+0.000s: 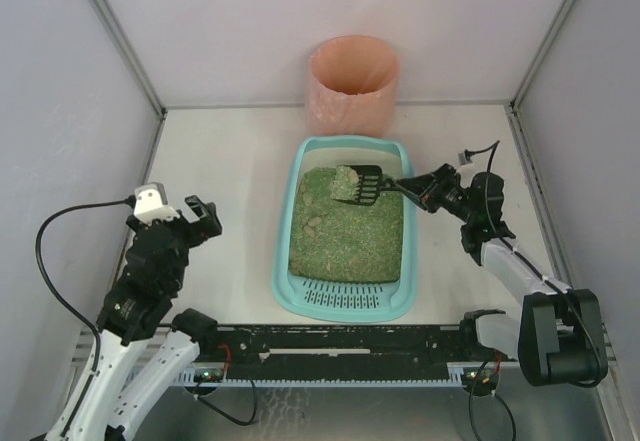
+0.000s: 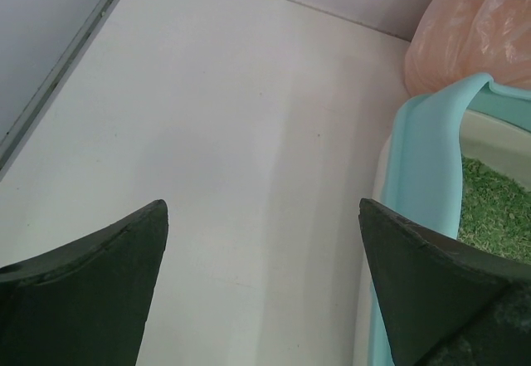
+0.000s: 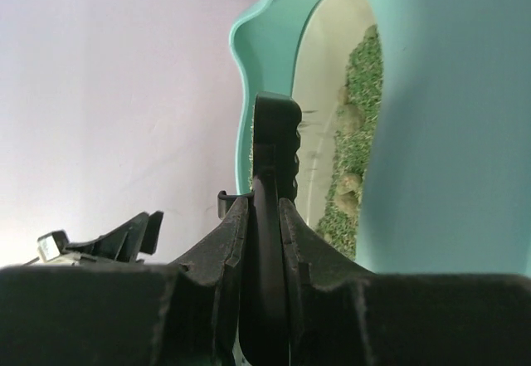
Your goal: Clean the litter box
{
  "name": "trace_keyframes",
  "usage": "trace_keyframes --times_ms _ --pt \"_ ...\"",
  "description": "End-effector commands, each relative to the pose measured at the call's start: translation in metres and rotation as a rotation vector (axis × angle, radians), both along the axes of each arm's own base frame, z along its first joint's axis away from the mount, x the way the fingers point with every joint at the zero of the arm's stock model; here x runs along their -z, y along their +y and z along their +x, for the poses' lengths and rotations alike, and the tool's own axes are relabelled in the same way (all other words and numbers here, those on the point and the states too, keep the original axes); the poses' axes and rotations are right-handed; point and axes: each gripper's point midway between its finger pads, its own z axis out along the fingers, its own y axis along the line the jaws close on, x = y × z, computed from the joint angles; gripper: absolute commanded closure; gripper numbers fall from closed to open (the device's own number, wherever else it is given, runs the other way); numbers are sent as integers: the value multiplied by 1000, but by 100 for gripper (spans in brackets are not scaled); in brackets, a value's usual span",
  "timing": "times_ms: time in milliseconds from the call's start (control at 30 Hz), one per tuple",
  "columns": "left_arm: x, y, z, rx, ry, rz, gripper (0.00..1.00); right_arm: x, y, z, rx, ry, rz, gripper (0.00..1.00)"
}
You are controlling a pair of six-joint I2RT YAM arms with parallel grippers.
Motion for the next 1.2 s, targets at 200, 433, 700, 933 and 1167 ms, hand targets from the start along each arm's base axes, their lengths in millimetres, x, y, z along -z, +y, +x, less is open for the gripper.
trace_keyframes --times_ms 200,433,700,933,1167 --pt "-15 -18 22 41 -16 -34 0 -17 -19 -20 54 -47 132 100" --pt "-39 -26 32 78 -56 -19 0 -20 -10 -28 -11 -61 145 100" --pt "-54 -31 44 84 -66 -14 0 -30 2 -32 -71 -99 128 100" --pt "-20 -34 45 131 19 46 0 -32 5 -33 -76 -95 96 100" --pt "-19 -40 44 172 14 29 0 -19 -15 -22 33 -51 106 100"
